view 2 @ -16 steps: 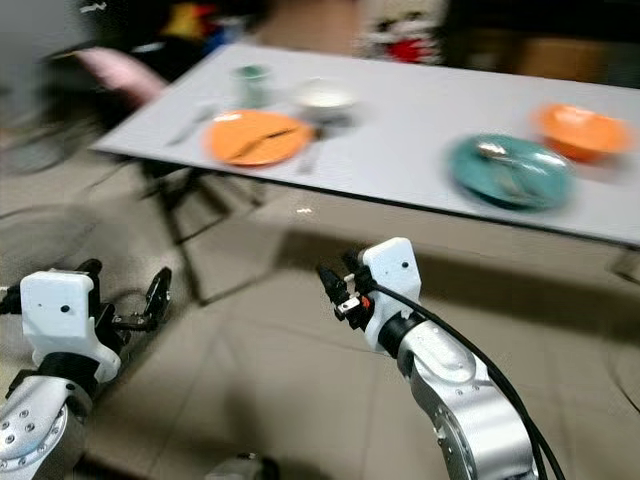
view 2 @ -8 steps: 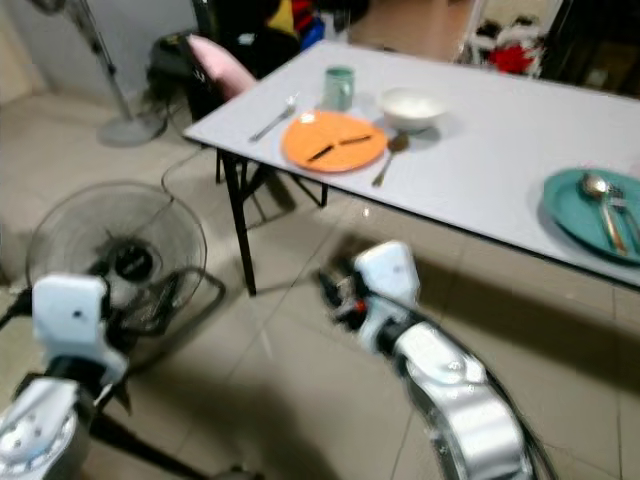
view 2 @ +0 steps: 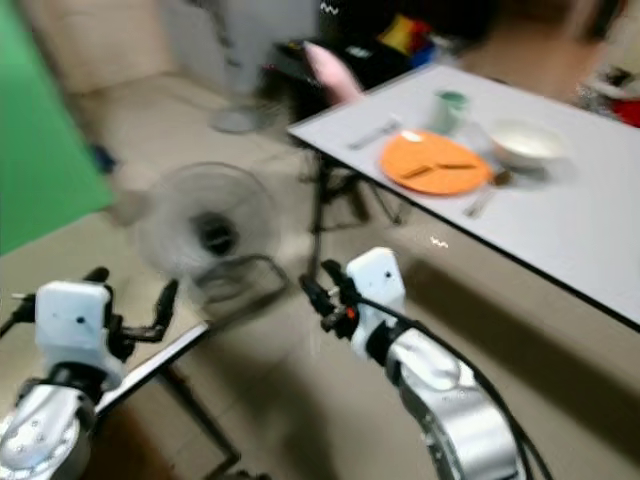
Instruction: Setting the table
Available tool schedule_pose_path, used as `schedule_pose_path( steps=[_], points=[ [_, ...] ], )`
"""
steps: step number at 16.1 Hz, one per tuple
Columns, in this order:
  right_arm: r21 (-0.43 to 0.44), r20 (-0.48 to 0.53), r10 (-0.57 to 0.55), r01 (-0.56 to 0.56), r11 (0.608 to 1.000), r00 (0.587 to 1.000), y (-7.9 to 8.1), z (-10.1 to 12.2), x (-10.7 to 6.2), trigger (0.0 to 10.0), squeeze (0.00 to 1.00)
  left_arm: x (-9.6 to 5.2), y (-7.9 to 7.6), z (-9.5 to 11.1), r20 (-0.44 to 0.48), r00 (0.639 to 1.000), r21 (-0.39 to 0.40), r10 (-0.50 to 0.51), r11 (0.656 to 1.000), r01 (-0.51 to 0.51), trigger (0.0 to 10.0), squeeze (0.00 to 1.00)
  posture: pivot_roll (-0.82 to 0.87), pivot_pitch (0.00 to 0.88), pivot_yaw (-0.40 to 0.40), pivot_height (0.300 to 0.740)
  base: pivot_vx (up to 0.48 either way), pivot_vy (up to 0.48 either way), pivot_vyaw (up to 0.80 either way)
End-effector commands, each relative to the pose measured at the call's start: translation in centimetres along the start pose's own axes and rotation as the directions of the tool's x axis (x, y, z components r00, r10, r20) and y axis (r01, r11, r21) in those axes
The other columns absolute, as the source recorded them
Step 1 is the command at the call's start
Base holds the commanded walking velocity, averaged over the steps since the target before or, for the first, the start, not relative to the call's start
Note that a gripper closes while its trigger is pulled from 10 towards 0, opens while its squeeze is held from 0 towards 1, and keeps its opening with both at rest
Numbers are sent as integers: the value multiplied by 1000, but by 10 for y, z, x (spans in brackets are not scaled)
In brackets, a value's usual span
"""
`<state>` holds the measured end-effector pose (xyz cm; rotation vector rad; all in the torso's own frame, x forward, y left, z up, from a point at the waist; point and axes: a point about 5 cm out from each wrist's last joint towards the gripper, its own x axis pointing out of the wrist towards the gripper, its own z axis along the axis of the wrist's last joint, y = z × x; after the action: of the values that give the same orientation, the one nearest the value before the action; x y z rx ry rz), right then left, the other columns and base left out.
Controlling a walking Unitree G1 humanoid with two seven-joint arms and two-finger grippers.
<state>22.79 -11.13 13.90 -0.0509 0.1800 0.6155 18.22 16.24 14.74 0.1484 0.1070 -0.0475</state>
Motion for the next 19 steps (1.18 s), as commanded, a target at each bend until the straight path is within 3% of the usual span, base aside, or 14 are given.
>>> schedule_pose_path(
  steps=[1, 19],
  points=[
    [2, 7, -7, 7, 1000, 1000, -1, 0, 1, 10000, 0, 0, 4, 3, 11, 1000, 20, 17, 1000, -17, 10000, 0, -7, 0, 26, 740, 0, 0, 800],
    [57, 25, 12, -13, 998, 1000, 2, 0, 8, 10000, 0, 1, 13, 11, 49, 998, 46, 45, 998, -47, 10000, 0, 14, 0, 40, 740, 0, 0, 800]
  ],
)
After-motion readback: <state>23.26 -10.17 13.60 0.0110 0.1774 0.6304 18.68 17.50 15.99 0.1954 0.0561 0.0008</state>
